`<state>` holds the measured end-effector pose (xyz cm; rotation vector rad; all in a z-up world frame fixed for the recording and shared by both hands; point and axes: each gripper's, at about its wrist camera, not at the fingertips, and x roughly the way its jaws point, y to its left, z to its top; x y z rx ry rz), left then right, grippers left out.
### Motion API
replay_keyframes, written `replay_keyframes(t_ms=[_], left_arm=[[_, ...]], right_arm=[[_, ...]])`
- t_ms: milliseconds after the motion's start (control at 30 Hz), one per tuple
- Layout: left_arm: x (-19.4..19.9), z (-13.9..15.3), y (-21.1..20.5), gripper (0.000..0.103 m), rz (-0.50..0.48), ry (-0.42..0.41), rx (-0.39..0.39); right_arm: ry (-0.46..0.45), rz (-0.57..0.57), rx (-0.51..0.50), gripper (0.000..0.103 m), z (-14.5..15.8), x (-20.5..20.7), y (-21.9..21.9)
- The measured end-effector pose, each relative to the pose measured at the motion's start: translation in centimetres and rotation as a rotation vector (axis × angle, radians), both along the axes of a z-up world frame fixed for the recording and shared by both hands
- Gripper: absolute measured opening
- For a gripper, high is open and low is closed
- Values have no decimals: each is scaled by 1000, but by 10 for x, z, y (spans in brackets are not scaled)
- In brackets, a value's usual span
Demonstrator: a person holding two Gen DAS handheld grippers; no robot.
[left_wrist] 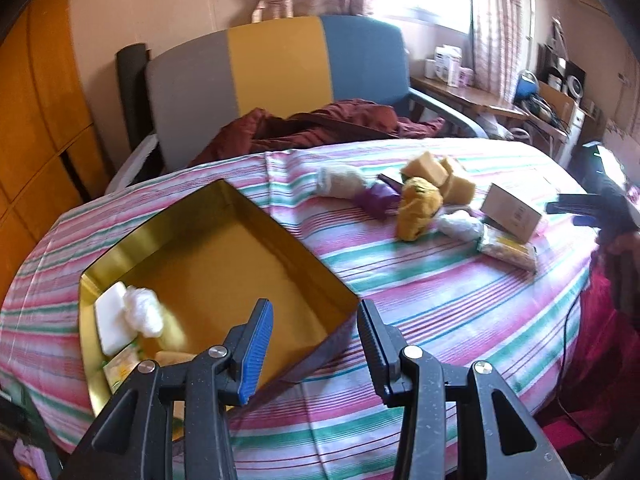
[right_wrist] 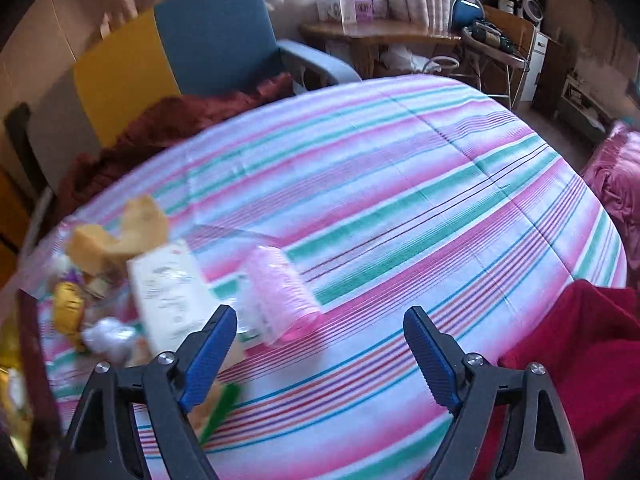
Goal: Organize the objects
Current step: 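Move both tools back toward the remaining items beside the tray, then grasp the white medicine box with the left tool while the right tool grasps the pink roller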
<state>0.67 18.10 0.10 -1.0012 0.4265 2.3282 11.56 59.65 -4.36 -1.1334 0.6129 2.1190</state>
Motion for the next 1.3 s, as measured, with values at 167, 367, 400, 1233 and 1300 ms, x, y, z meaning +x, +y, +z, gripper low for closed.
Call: replay_keyframes(t_ms=[167,367,400,1233,1300], left_arm=[[3,-5,23,44,-58,-19,-15],[2,-12,51,44,-114,-42,-27],[2,-12,56,44,-123,-47,-25],[-11,-16,239,63,-437,-298,70],[-16,-28,252,70,-431,-398,80]], right_arm=[[-11,57,-66,83,-25,-17,6],[-12,113,-67,82,-31,-27,8],[-2,119,-79,79,-33,-29,10],[-48,83,-92,61,-16,-7,32],[-19,79,-110,71,-13,-6,33]])
